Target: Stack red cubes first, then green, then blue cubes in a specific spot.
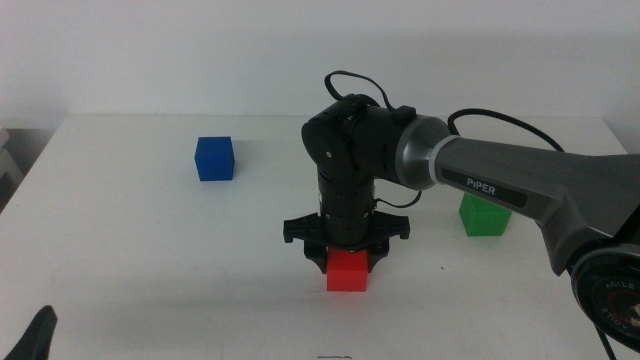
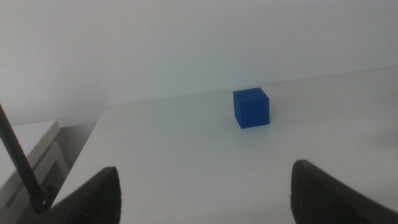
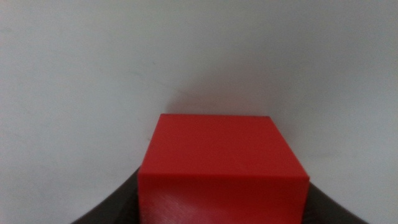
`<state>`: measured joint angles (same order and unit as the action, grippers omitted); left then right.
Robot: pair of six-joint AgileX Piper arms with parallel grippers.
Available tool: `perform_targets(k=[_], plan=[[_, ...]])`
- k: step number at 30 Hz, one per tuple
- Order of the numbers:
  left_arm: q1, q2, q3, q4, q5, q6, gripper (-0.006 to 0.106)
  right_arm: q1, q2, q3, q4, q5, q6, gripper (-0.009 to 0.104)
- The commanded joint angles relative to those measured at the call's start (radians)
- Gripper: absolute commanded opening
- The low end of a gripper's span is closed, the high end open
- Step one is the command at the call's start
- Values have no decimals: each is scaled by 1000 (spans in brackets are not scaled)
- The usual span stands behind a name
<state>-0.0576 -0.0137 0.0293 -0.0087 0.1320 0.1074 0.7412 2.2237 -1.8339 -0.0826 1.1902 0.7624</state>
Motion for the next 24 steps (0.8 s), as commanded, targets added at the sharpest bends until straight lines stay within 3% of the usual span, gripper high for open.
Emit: perform_targets(k=[1, 12, 18, 19, 23, 24], plan=[[-1, -16, -3, -4, -87, -4, 94, 2, -63, -32, -16, -31, -3, -1], [-1, -16, -3, -4, -87, -4, 94, 4, -29, -31, -10, -48, -3, 0], [-1, -16, -3, -4, -87, -4, 94, 4, -24, -31, -10, -49, -3, 16], [-1, -16, -3, -4, -87, -4, 94, 4, -24, -31, -12, -54, -6, 61], [-1, -16, -3, -4, -87, -4, 94, 4, -24, -31, -12, -56, -12, 94], [-1, -16, -3, -4, -87, -4, 94, 4, -24, -31, -12, -56, -12, 94]])
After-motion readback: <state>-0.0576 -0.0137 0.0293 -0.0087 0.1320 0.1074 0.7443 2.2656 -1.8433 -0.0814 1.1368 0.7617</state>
